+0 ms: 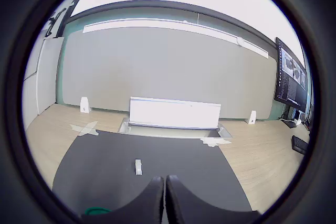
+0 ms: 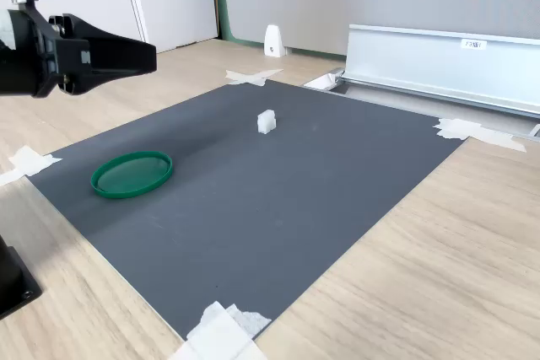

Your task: Grasp a white terminal and put it on the green lid.

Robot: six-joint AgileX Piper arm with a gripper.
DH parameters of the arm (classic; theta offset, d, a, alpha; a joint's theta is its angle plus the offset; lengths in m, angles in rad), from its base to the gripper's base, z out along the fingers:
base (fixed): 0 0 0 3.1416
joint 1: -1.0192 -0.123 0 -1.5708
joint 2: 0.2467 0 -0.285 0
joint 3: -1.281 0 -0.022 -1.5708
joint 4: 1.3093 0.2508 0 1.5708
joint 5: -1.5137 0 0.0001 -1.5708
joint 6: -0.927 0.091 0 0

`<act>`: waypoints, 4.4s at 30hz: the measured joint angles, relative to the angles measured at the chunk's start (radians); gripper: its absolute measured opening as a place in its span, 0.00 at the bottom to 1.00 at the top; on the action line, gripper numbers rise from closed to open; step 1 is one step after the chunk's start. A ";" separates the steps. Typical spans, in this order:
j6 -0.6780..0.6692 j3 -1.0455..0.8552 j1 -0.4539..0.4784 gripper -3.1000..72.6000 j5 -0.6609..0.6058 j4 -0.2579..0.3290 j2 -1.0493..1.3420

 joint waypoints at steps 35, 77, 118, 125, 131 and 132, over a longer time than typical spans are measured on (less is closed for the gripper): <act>0.000 0.000 0.000 0.03 0.000 0.000 0.000; 0.011 0.592 -0.002 0.03 -0.472 -0.099 -0.936; -0.124 1.119 -0.106 0.91 -0.609 -0.023 -1.745; -0.124 1.120 -0.106 0.91 -0.571 -0.017 -1.801; -0.124 1.120 -0.106 0.91 -0.542 -0.003 -1.835; -0.127 1.120 -0.106 0.91 -0.538 -0.003 -1.839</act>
